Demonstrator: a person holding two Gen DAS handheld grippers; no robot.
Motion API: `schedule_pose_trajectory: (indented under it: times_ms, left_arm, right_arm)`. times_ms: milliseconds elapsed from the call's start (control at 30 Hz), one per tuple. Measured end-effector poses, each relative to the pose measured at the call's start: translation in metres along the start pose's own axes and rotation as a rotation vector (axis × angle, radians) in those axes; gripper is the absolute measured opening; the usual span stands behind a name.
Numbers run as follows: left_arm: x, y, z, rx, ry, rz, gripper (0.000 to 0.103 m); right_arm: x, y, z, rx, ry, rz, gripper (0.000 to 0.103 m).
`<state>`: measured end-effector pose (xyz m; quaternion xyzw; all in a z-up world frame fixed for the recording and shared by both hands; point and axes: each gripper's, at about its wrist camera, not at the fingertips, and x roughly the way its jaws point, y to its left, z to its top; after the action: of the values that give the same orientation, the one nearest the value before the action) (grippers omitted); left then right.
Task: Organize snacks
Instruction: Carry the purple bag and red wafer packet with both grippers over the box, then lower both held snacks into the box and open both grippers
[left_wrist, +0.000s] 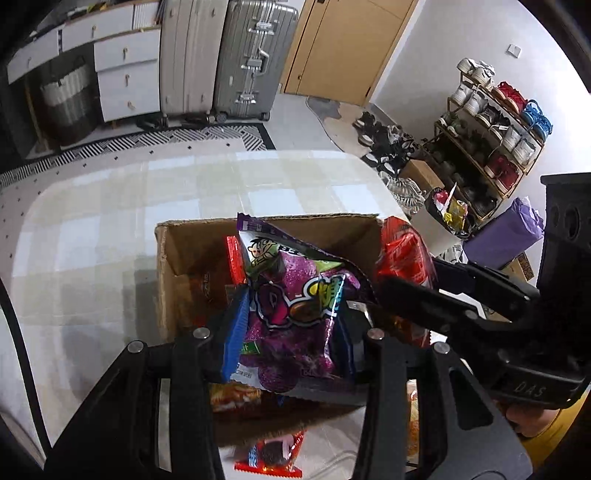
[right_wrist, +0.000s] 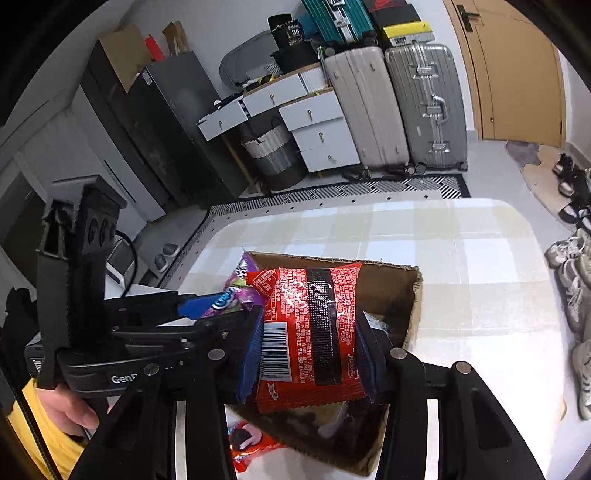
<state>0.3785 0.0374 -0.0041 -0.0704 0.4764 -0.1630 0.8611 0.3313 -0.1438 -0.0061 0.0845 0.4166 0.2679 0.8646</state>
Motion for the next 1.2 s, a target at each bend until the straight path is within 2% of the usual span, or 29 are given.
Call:
schedule_pose_trajectory:
  times_ms: [133, 367, 1000, 1067, 1200]
  left_arm:
    - [0.026, 0.016, -0.002, -0.017, 0.014, 0.003, 0.039]
    - [0.043, 0.018, -0.003, -0.004, 0.029, 0.027, 0.039]
    - [0.034, 0.021, -0.010, -0.029, 0.031, -0.025, 0.042]
    - [0.032, 0.022, -0.011, -0.034, 0.028, -0.021, 0.050]
    - [0.030, 0.025, -0.013, -0.045, 0.027, -0.014, 0.057]
  right_arm:
    - [0.017, -0.008, 0.001, 0.017, 0.023, -0.006, 0.045]
    - [0.032, -0.012, 0.003, 0.023, 0.031, -0.008, 0.045]
    - [0.042, -0.012, -0.006, 0.013, 0.039, -0.075, 0.046]
    - [0.042, -0.011, -0.005, 0.009, 0.036, -0.080, 0.046]
    - [0.039, -0.012, -0.005, 0.013, 0.027, -0.077, 0.046]
